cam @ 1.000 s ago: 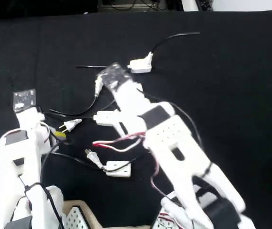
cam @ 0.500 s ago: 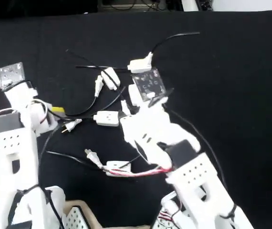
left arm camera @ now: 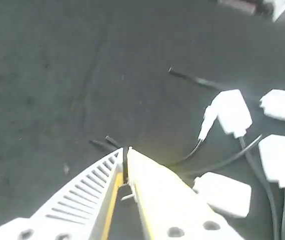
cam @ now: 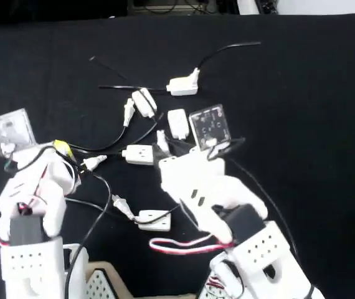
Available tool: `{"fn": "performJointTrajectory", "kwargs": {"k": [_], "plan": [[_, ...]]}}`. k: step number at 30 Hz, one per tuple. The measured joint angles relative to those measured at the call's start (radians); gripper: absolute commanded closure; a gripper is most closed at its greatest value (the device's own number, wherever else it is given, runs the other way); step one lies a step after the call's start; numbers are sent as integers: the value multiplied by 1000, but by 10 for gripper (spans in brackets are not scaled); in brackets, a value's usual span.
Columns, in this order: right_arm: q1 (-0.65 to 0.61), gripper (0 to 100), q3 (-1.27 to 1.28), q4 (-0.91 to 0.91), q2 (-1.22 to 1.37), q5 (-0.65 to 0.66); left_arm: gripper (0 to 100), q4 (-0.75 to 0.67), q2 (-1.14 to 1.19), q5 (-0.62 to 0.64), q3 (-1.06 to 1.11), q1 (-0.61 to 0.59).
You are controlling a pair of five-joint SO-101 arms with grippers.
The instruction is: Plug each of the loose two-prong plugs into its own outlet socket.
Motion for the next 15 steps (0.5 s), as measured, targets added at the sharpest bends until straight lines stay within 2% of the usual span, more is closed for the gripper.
{"fn": "performJointTrajectory", "kwargs": {"k": [5,10,15], "plan": [[-86,986,87,-66,-118,0,971,-83,-146,25,126,28],[-180,986,161,-98,-190,15,971,-92,-302,-17,242,186],[-209,985,187,-100,-198,44,971,-92,-427,-83,318,310]]}}
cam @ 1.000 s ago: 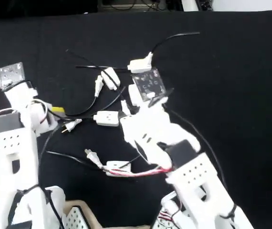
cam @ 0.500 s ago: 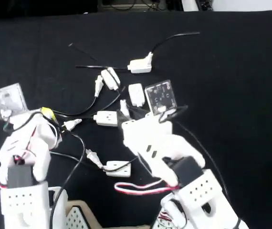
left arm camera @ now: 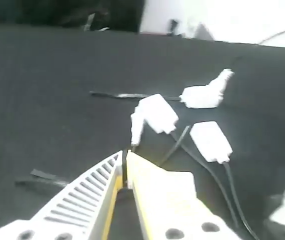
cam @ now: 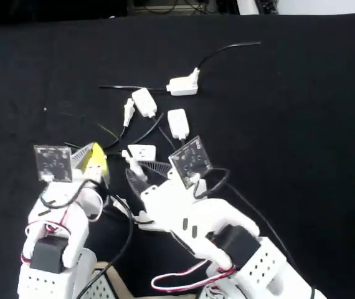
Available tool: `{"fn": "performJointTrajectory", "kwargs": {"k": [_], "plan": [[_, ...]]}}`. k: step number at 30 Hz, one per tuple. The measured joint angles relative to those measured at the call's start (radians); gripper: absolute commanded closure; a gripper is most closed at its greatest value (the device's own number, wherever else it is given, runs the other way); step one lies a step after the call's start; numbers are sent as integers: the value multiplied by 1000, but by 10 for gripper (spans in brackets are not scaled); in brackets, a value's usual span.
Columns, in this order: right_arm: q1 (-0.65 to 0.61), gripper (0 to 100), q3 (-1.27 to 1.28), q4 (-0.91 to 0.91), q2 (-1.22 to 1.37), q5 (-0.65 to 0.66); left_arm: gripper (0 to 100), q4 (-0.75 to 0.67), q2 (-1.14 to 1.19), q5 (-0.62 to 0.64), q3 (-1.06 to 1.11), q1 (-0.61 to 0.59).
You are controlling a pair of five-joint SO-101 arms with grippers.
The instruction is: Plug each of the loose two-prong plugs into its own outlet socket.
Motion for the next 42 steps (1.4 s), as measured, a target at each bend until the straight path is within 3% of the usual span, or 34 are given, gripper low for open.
{"fn": "performJointTrajectory", "kwargs": {"k": [15,22,29,42], "plan": [[-80,985,3,126,0,51,971,78,-6,-187,0,143],[-78,985,3,135,-8,51,971,83,-8,-196,0,196],[-77,985,37,137,-8,84,971,203,-9,-302,-58,287],[-77,985,52,138,-14,97,970,219,-9,-344,-78,310]]}}
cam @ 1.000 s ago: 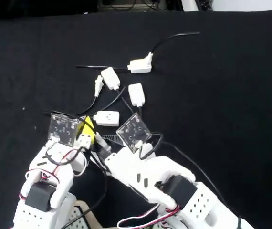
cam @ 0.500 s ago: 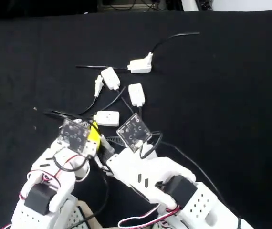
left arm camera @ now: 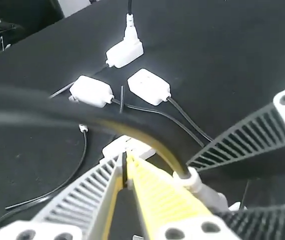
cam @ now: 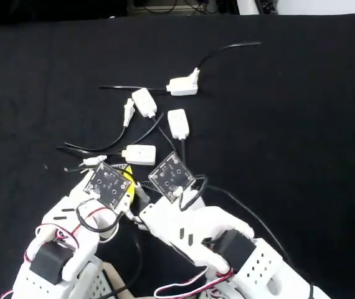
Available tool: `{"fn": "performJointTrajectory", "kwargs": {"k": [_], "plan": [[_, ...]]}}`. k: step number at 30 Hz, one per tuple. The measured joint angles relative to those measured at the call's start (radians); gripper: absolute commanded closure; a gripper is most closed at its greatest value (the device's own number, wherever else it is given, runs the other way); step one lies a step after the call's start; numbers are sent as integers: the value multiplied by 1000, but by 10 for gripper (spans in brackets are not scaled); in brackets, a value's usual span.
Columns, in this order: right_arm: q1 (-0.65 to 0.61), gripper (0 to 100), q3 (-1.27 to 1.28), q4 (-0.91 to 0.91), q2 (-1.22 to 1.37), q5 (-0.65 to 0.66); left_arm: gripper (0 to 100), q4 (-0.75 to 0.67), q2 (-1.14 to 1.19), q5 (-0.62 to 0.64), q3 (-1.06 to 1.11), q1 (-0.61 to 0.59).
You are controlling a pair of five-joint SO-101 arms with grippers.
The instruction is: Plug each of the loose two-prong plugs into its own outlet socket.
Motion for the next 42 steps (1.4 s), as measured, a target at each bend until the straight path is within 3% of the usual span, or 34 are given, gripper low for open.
{"fn": "performJointTrajectory", "kwargs": {"k": [12,20,29,37,39,42], "plan": [[44,985,21,0,6,0,970,-18,0,2,-74,31],[44,985,21,0,6,0,970,-18,0,2,-86,121],[43,985,21,0,6,0,970,-18,-3,2,-95,28],[43,985,21,0,6,0,970,-18,-3,2,-95,75],[71,985,21,0,6,0,970,-18,-3,2,-95,71],[153,985,21,0,6,0,970,-52,-2,2,-95,-31]]}}
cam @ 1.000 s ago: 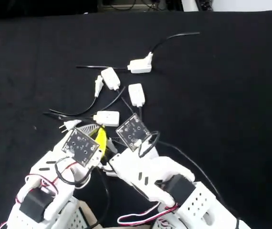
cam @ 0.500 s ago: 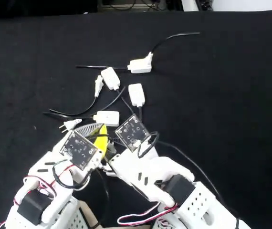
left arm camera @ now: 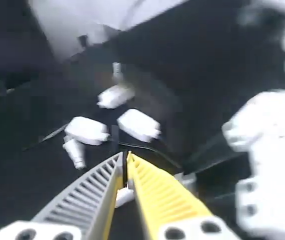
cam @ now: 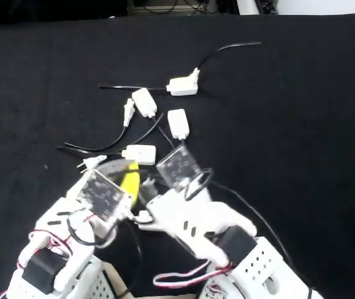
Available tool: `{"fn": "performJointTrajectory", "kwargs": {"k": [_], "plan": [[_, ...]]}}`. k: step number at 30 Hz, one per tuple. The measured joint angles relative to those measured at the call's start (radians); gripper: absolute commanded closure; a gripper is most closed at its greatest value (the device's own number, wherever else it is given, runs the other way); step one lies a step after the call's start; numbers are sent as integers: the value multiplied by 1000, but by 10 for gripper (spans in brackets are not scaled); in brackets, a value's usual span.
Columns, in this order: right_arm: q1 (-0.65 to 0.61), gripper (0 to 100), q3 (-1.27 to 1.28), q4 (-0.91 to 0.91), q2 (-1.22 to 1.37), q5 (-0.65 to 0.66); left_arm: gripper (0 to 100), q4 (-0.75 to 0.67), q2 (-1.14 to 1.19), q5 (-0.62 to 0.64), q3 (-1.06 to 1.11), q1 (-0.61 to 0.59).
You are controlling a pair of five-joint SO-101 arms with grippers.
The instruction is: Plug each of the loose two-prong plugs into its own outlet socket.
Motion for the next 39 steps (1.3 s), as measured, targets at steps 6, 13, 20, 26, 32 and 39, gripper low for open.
{"fn": "performJointTrajectory", "kwargs": {"k": [6,13,20,26,32,39], "plan": [[178,985,-23,0,0,3,966,-48,-2,127,0,-305],[258,985,-28,0,0,3,966,-44,198,91,-64,-390],[281,985,-28,0,0,3,966,75,649,-52,-344,-396],[336,985,-28,0,0,3,912,117,977,-213,-509,-396],[341,985,-28,0,0,3,774,117,1309,-333,-598,-396],[341,985,-28,0,0,3,776,68,1544,-404,-664,-376]]}}
